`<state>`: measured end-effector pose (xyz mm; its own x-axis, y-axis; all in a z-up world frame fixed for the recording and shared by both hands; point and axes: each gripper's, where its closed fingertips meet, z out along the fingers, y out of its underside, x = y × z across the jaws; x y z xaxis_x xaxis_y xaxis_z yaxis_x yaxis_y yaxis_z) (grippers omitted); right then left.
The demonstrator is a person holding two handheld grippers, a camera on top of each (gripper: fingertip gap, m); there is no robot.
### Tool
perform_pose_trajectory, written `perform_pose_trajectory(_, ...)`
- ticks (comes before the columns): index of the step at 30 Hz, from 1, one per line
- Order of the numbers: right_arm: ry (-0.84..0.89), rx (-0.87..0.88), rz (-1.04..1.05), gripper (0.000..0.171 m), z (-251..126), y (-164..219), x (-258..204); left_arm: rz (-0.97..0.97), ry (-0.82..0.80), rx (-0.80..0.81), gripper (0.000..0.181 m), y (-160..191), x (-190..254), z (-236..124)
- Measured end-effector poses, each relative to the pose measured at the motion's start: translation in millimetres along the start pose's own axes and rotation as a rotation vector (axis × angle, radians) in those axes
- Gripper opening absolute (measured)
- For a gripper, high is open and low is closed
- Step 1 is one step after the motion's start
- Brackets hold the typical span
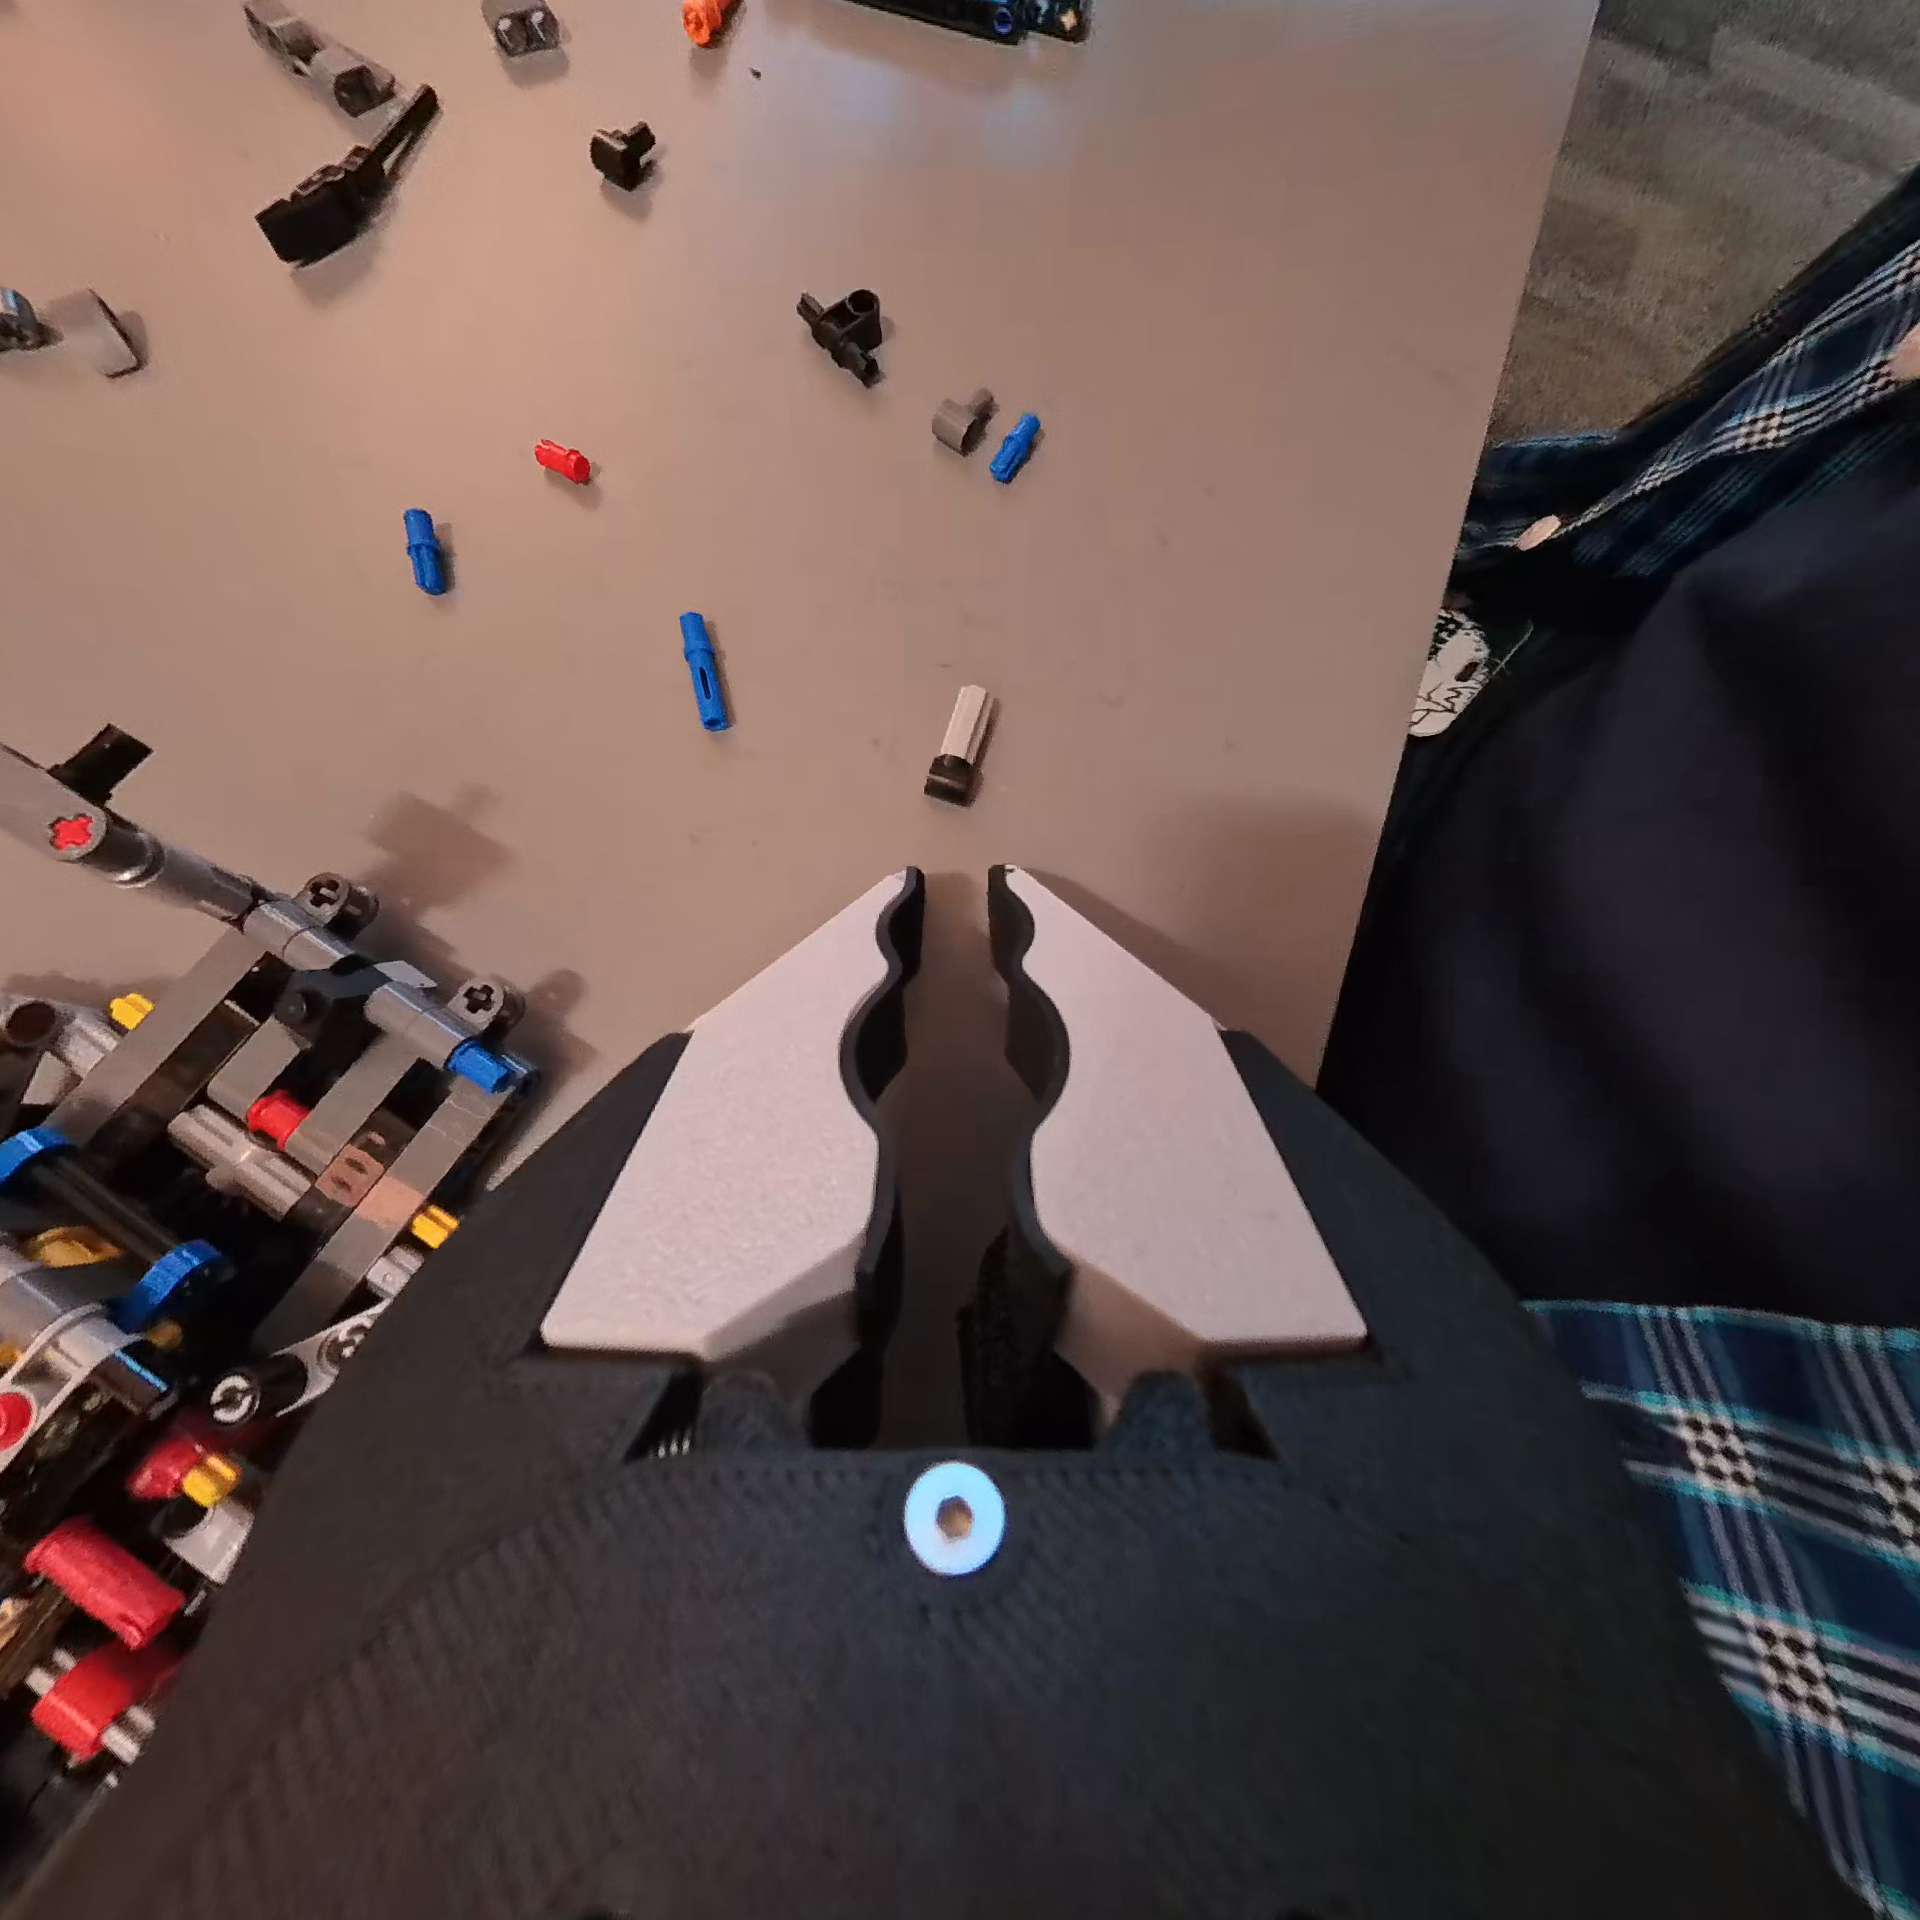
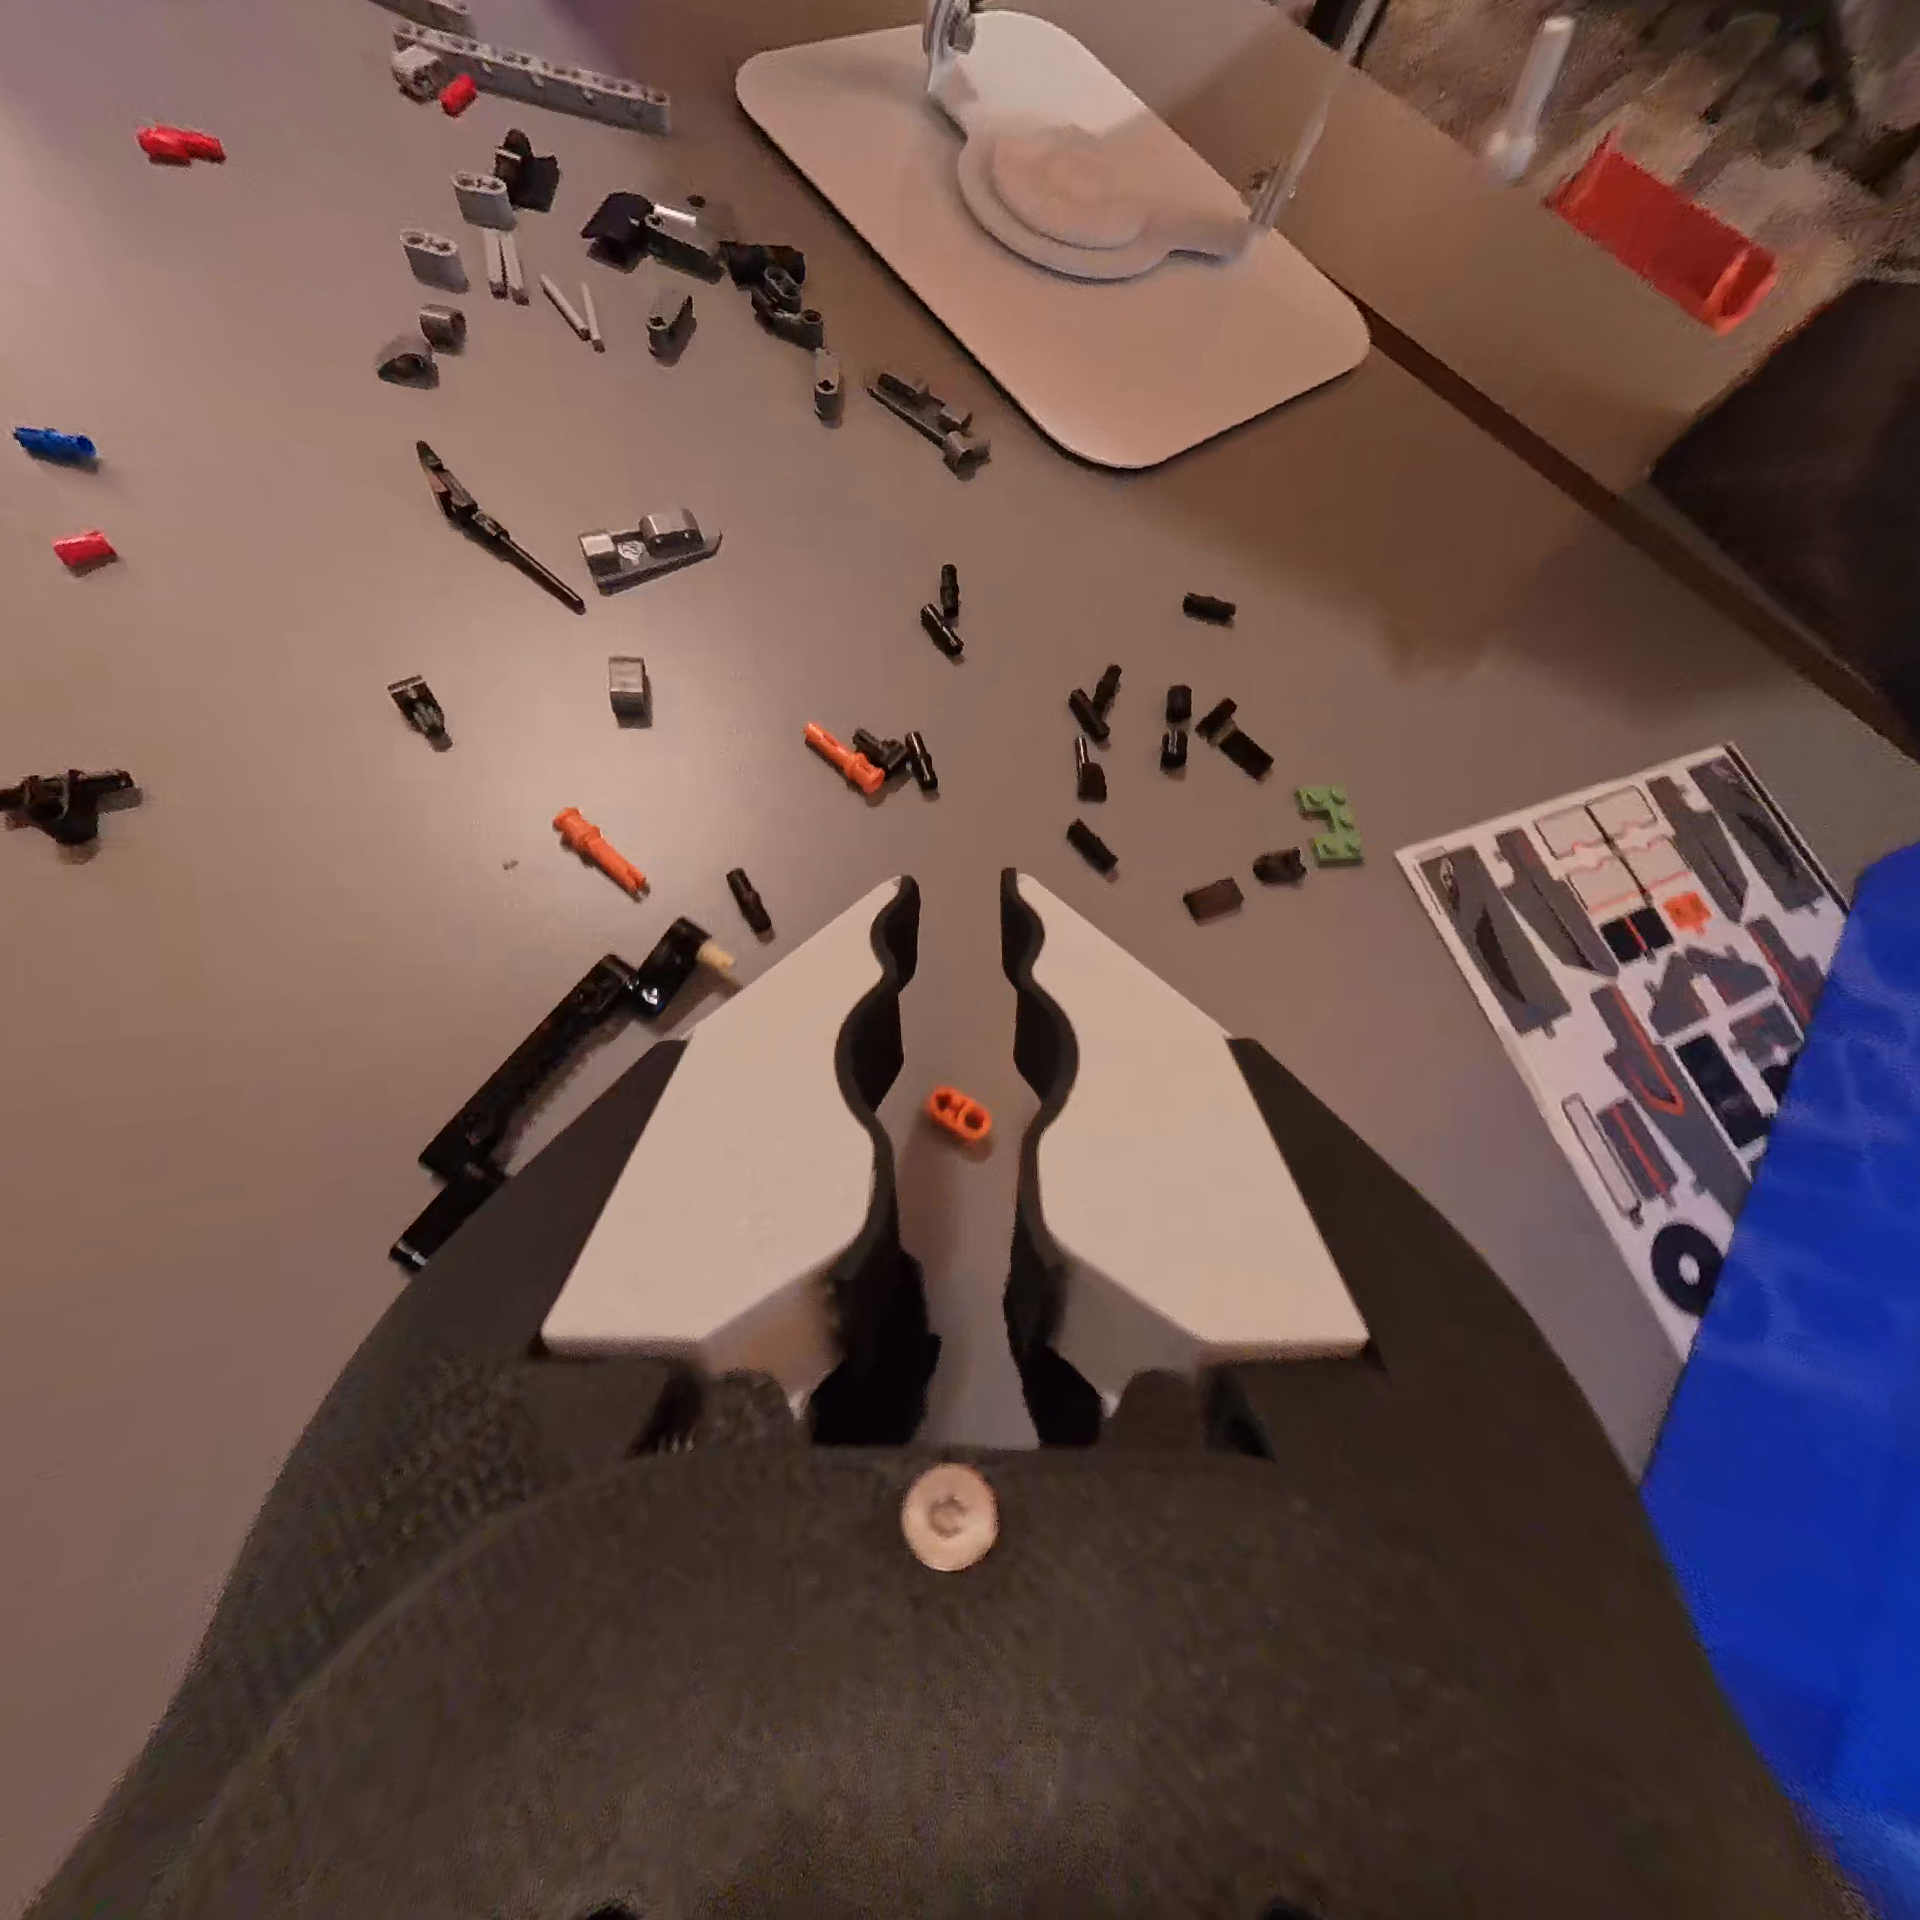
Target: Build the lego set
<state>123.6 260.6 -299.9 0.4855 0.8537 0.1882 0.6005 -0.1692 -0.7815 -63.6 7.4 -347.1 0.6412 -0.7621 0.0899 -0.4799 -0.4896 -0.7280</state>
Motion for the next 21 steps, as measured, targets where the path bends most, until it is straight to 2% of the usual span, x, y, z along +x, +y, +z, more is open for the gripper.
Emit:
perform_pose_trajectory(7,-0.085,-0.097,-0.08,0.019,36,-12,5,-0.001,-0.011,-0.001,0.009,0,-1,0)
perform_pose_trajectory(15,-0.003,-0.181,-0.045,0.015,57,1,50,-0.035,0.012,0.002,0.005,0,-2,0)
perform_pose_trajectory(21,-0.02,-0.178,-0.022,0.017,64,3,64,-0.039,0.014,0.001,0.003,-1,-3,1)
